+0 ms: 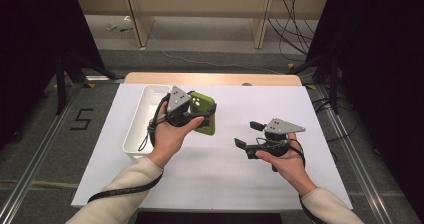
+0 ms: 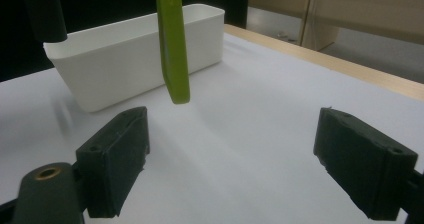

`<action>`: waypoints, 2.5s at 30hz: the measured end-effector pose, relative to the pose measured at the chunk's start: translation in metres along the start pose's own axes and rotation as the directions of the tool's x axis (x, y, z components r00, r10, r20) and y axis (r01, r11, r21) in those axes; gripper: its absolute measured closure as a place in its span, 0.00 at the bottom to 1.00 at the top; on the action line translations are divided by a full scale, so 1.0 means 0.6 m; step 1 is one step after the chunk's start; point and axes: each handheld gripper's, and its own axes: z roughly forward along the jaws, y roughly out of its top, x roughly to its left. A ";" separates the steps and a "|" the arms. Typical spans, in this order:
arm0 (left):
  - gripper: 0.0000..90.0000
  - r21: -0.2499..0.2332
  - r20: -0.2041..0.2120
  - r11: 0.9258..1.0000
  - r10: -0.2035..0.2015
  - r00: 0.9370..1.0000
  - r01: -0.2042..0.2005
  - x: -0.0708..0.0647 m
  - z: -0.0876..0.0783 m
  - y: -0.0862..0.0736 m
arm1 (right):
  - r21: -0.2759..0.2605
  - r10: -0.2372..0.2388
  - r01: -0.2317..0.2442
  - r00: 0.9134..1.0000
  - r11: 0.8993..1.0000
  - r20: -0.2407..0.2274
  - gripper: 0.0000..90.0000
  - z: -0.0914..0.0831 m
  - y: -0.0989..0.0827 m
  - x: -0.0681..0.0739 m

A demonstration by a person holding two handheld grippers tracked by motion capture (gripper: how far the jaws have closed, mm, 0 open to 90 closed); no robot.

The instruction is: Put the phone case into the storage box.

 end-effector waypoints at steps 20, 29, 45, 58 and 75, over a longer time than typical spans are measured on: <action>0.18 -0.003 -0.011 1.000 0.000 1.000 0.000 0.006 -0.003 0.003 | -0.007 -0.010 0.011 1.000 1.000 0.026 0.18 -0.042 -0.018 -0.015; 0.18 -0.005 -0.020 1.000 -0.003 1.000 0.003 0.008 -0.006 0.005 | -0.015 -0.004 0.005 0.999 1.000 0.044 0.18 -0.060 -0.023 -0.021; 0.18 -0.010 -0.053 1.000 -0.014 0.998 0.014 0.024 -0.016 0.014 | -0.021 -0.004 0.005 0.997 1.000 0.072 0.18 -0.071 -0.028 -0.024; 0.18 -0.018 -0.096 1.000 -0.016 0.995 0.015 0.040 -0.025 0.024 | -0.020 0.003 -0.002 0.998 1.000 0.066 0.18 -0.070 -0.030 -0.024; 0.18 -0.028 -0.141 0.999 -0.022 0.990 0.019 0.062 -0.036 0.032 | -0.016 0.007 -0.006 0.998 1.000 0.064 0.18 -0.069 -0.030 -0.023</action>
